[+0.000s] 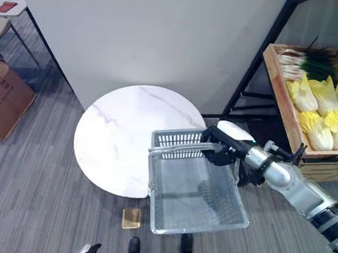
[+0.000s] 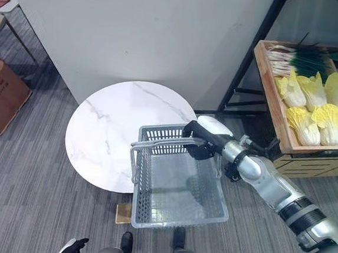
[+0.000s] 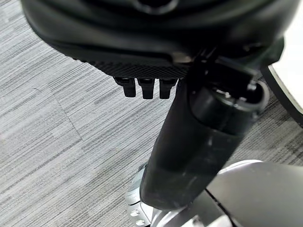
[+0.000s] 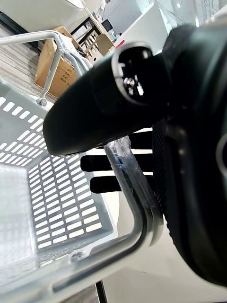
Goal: Get the vegetables into the basket
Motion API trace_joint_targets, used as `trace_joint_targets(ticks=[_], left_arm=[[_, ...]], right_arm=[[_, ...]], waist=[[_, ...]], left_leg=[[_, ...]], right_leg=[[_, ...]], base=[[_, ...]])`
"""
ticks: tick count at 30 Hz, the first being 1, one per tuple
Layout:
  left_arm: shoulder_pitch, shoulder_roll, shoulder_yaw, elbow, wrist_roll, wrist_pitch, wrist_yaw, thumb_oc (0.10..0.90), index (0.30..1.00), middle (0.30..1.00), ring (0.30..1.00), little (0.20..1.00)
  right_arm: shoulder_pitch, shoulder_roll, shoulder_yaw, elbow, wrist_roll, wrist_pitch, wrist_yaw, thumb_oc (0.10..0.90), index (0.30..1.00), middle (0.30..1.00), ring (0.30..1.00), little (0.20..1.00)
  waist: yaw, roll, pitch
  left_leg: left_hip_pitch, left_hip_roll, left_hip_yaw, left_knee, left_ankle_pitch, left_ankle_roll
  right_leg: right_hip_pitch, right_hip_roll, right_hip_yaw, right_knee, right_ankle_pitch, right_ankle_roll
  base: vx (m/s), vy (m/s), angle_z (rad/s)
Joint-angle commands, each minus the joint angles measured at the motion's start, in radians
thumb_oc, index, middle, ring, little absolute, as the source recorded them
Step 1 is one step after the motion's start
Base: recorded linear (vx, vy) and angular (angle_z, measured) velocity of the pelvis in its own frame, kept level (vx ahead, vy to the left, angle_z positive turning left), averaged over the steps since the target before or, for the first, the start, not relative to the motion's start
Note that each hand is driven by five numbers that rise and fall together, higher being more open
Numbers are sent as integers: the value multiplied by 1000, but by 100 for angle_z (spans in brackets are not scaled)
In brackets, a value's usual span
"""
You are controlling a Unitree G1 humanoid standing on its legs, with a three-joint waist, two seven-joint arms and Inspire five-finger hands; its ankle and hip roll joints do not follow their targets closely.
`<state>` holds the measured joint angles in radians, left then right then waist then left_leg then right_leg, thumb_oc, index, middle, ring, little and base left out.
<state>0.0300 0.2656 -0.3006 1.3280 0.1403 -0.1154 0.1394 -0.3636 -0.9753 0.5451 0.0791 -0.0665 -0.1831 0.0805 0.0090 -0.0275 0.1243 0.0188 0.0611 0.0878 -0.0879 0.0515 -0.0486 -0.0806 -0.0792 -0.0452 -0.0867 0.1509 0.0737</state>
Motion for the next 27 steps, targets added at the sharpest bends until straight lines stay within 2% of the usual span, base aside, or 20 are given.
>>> trace_joint_targets(ticks=[1,6,7,10,11,12,14,15,18,19,22,23,25,27], left_arm=[[-12,14,26,64,14,-16,-19,900,1000,1000,1000,1000],[-4,15,53,68,30,-18,-32,900,1000,1000,1000,1000],[-5,19,63,69,31,-19,-33,900,1000,1000,1000,1000],[-9,28,72,70,31,-20,-34,900,1000,1000,1000,1000],[-16,40,74,65,34,-23,-36,900,1000,1000,1000,1000],[-16,40,74,65,34,-23,-36,900,1000,1000,1000,1000],[-27,55,79,63,33,-21,-39,900,1000,1000,1000,1000],[-27,55,79,63,33,-21,-39,900,1000,1000,1000,1000],[-27,63,103,62,35,-5,-36,900,1000,1000,1000,1000],[-23,65,113,61,41,2,-37,900,1000,1000,1000,1000],[-15,65,115,60,51,4,-44,900,1000,1000,1000,1000],[-11,66,117,61,52,4,-45,900,1000,1000,1000,1000],[-5,58,117,64,59,6,-53,900,1000,1000,1000,1000],[-6,52,112,65,68,8,-53,900,1000,1000,1000,1000]], right_arm=[[-71,25,-173,-96,14,-98,-100,400,300,300,300,300],[89,28,-307,-122,-41,-101,-119,400,300,300,300,300],[110,34,-325,-121,-49,-101,-124,400,300,300,300,300],[115,36,-338,-115,-52,-101,-131,400,300,300,300,300],[112,45,-342,-101,-49,-99,-139,400,300,300,300,300],[112,45,-342,-101,-49,-99,-139,400,300,300,300,300],[111,64,-342,-86,-43,-97,-142,400,300,300,300,300],[111,64,-342,-86,-43,-97,-142,400,300,300,300,300],[112,72,-332,-76,-47,-97,-141,400,300,300,300,300],[108,70,-329,-76,-53,-93,-136,400,300,300,300,300],[110,68,-329,-76,-55,-91,-133,400,300,300,300,300],[110,73,-330,-74,-58,-88,-138,400,300,300,300,300],[143,64,-353,-90,-68,-87,-139,400,300,300,300,300],[167,58,-369,-101,-68,-88,-138,400,300,300,300,300]], waist=[[4,-52,-47],[-30,-50,-34],[-45,-55,-21],[-57,-64,-9],[-65,-69,1],[-62,-69,1],[-65,-63,10],[-65,-63,9],[-47,-42,11],[-32,-37,7],[-22,-40,-4],[-13,-42,-12],[-19,-47,-27],[-27,-45,-31]], left_leg=[[4,-7,6,1,-46,4],[34,-28,41,1,-65,28],[35,-36,60,1,-66,35],[29,-46,93,2,-67,40],[16,-45,129,3,-65,43],[16,-45,133,3,-66,43],[3,-22,182,7,-61,44],[2,-22,183,7,-61,44],[-16,10,243,19,-51,41],[-26,27,284,28,-45,38],[-34,37,319,37,-42,32],[-18,41,327,36,-66,19],[2,36,348,29,-66,12],[5,40,351,30,-64,7]], right_leg=[[27,-91,9,17,-6,106],[-3,-108,47,64,4,124],[-26,-112,72,71,34,138],[-56,-118,105,56,88,158],[-85,-119,134,43,118,167],[-88,-118,138,43,119,168],[-96,-121,97,77,85,151],[-97,-121,97,78,85,151],[-65,-153,-50,167,5,126],[-43,-177,-119,209,-25,122],[-20,-193,-150,206,-25,124],[-2,-203,-176,182,-22,144],[7,-192,-211,134,-11,149],[12,-181,-211,117,-15,147]], base=[[-12,86,-8],[-16,141,-16],[-97,171,-36],[-113,91,-65],[-155,73,-87],[-186,60,-90],[-149,20,-88],[-132,11,-81],[-162,32,-67],[-164,-5,-97],[-34,-38,-72],[112,-75,-84],[106,-84,-78],[45,-112,-33]])
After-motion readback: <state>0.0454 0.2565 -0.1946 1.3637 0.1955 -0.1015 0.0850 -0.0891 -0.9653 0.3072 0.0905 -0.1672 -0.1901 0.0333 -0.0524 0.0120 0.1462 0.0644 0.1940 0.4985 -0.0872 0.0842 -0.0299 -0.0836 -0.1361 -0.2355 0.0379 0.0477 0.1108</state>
